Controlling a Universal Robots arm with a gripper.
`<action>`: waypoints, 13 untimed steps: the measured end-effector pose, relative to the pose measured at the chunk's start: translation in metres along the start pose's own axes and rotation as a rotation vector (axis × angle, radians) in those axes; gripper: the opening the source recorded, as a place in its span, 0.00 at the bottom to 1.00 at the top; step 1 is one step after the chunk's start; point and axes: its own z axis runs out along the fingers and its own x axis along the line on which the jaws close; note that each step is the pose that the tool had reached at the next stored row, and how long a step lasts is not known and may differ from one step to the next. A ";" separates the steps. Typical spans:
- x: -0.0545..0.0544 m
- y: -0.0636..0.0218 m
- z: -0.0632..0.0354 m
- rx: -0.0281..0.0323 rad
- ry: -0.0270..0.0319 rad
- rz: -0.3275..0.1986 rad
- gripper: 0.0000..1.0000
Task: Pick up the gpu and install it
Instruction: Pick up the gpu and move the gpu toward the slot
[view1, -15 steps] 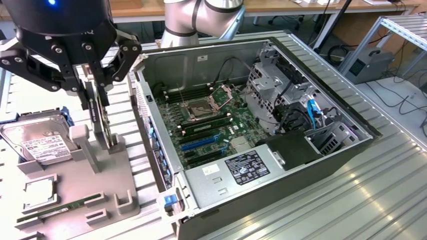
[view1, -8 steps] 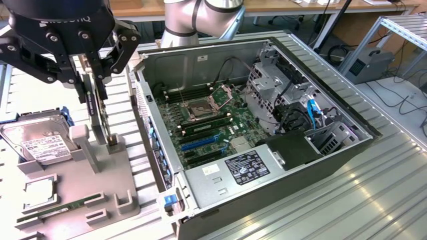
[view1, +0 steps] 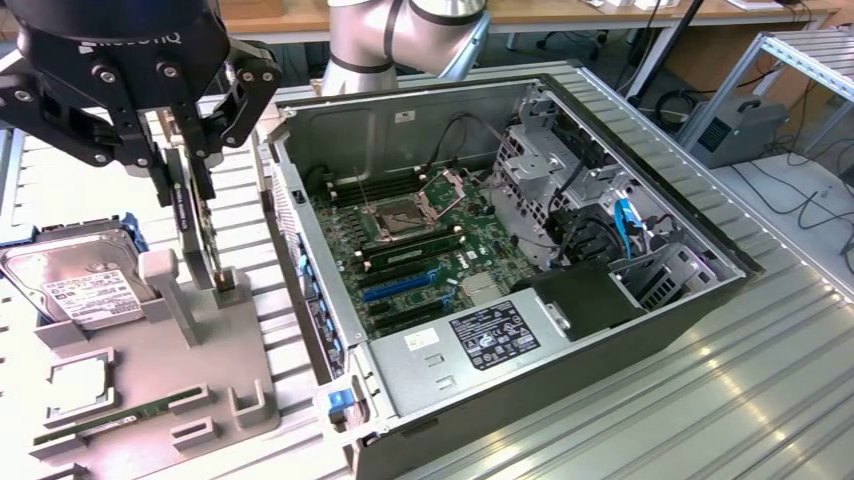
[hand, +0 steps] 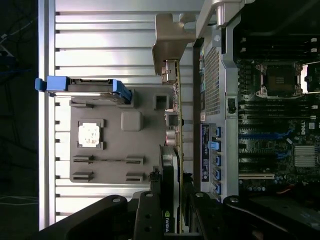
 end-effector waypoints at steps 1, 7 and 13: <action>-0.001 0.0000 -0.0001 0.0002 0.0002 0.000 0.27; -0.023 0.0001 0.0001 -0.0002 0.0000 0.000 0.27; -0.050 0.0002 0.0002 -0.0008 0.0000 0.000 0.27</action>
